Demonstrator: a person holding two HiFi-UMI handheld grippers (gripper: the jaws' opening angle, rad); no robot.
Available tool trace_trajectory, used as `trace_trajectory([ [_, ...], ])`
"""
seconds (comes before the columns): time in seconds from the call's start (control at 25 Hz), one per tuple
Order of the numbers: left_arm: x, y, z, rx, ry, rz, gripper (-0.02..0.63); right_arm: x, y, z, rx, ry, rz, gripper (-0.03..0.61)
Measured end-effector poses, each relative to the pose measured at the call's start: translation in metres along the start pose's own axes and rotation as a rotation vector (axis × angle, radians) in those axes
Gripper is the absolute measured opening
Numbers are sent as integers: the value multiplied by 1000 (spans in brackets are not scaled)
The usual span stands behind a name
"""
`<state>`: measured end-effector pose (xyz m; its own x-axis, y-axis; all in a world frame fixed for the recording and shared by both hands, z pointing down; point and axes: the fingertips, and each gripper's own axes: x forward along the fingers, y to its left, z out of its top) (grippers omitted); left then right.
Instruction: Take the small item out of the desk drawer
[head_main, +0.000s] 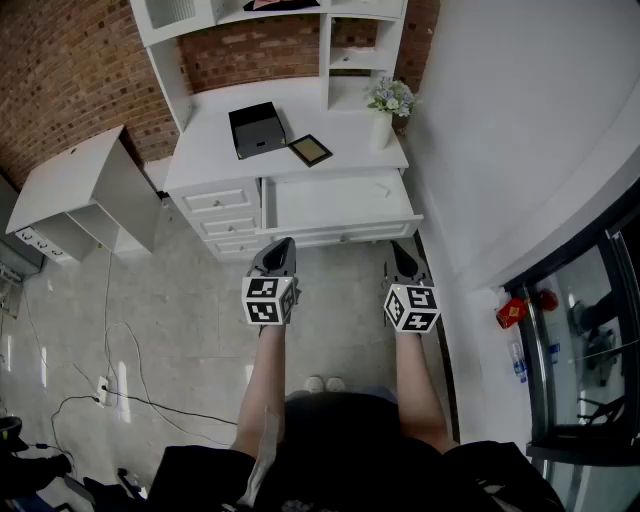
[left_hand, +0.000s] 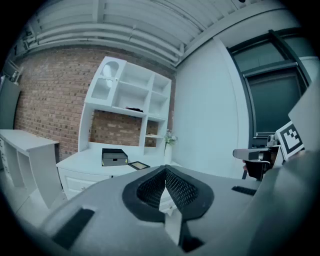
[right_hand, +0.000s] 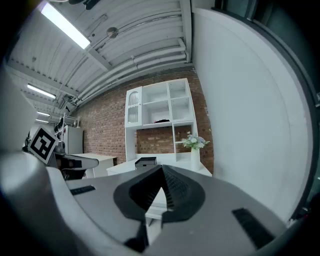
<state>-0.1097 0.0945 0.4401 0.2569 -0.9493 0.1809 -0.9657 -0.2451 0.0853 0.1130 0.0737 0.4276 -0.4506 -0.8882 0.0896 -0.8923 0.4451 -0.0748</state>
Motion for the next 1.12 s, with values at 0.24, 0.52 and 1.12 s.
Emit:
trace_trajectory([
  [0.24, 4, 1, -5, -6, 11, 0, 9, 2, -2, -1, 1, 6, -3, -2],
  [0.52, 7, 2, -10, -10, 19, -5, 9, 3, -3, -4, 7, 8, -7, -3],
  [1.12, 6, 5, -24, -23, 52, -5, 9, 4, 2, -10, 31, 8, 7, -2],
])
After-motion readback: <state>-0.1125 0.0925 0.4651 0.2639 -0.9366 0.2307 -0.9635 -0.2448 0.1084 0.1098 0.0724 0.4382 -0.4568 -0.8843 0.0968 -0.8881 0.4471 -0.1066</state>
